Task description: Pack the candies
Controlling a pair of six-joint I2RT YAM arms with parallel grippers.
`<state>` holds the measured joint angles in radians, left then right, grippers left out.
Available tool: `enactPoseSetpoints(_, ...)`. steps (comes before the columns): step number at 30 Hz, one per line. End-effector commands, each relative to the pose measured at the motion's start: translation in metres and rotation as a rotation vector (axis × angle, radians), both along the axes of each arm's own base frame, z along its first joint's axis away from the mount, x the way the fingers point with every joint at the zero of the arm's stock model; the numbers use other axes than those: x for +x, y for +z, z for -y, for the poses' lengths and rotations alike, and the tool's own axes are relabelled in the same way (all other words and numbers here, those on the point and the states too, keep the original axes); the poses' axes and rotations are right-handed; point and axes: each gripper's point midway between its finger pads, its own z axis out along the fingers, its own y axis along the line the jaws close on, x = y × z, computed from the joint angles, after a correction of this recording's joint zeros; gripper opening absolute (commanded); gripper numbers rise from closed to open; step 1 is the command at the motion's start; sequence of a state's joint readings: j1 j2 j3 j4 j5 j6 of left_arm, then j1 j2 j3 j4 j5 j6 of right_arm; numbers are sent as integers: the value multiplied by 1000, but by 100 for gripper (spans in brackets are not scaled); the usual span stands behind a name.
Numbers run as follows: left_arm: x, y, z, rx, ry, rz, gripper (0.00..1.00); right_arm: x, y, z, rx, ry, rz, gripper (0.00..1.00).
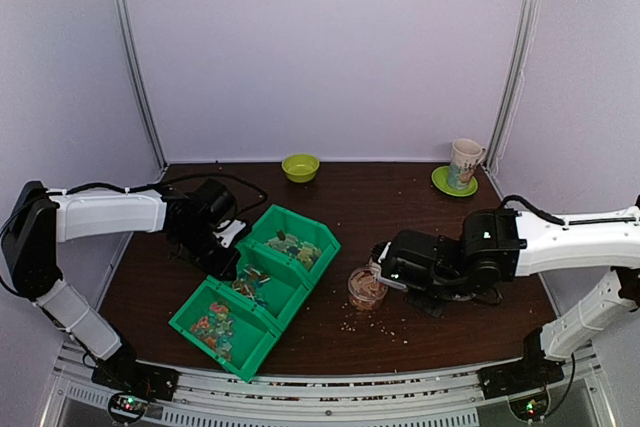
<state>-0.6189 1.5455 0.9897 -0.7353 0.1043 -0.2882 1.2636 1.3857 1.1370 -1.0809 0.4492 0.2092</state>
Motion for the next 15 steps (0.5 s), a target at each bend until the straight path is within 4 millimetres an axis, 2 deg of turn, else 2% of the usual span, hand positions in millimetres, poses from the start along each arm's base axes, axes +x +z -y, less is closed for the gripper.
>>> enactPoseSetpoints(1, 23, 35, 10, -91, 38, 98, 0, 11, 20, -1, 54, -29, 90, 0)
enactPoseSetpoints(8, 31, 34, -2, -82, 79, 102, 0, 29, 27, -7, 210, -103, 212, 0)
enactPoseSetpoints(15, 46, 31, -26, -65, 160, 98, 0, 47, 48, -6, 433, -207, 339, 0)
